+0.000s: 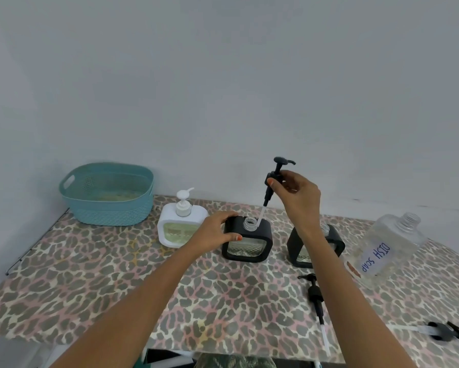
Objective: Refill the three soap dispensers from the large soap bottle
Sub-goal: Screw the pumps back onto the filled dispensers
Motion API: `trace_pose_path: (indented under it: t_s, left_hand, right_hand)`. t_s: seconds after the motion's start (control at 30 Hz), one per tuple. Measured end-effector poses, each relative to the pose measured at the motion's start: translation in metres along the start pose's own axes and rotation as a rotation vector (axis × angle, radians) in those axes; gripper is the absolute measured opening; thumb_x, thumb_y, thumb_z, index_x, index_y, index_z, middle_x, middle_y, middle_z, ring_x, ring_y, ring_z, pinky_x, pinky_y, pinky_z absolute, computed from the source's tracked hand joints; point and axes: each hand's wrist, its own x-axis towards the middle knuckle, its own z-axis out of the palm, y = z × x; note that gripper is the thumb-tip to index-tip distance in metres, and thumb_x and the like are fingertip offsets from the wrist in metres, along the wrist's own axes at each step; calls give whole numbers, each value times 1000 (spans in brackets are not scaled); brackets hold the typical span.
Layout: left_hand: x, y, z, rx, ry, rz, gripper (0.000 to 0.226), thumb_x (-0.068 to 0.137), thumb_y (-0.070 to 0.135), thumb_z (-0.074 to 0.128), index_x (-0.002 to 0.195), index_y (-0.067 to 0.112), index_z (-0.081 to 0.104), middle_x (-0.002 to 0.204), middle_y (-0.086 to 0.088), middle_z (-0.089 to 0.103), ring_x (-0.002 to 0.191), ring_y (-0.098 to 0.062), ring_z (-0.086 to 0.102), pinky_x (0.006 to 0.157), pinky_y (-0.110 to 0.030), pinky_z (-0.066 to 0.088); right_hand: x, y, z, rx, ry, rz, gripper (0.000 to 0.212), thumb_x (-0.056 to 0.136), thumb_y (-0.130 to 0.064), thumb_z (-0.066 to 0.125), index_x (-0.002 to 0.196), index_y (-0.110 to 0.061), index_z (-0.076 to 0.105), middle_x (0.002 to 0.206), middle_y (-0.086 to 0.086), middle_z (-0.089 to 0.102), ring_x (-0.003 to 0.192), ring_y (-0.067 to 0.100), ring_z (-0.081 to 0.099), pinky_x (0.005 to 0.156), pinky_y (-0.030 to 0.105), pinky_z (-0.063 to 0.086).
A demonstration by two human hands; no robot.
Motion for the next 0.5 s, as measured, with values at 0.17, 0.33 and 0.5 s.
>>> trace_pose_path:
  t_s: [0.17, 0.33, 0.5]
  left_hand:
    - [1, -1, 0, 3, 2, 7, 61, 75, 16, 74, 131, 17, 47, 136, -4, 48, 126, -16, 44, 97, -19, 31]
    - [2, -3, -1, -2, -12, 16, 62, 75, 16, 74, 130, 14, 47, 136, -5, 49, 127, -16, 44, 99, -19, 32]
    - [1, -4, -1, -13, -11, 20, 62, 75, 16, 74, 131, 13, 47, 136, -4, 49, 128, -15, 43, 97, -16, 31]
  right_hand:
    - [1, 9, 15, 9, 11, -58, 27, 80, -17, 70, 105, -10, 65, 88, -4, 65, 80, 4, 62, 75, 6, 47]
    - [-14, 31, 27, -33, -48, -22, 31, 80, -18, 69, 110, -8, 63, 94, -1, 65, 88, 12, 62, 81, 16, 47]
    - [-27, 50, 31, -79, -102, 16, 33, 83, -17, 66, 114, -7, 62, 96, -3, 63, 88, 8, 59, 81, 9, 45]
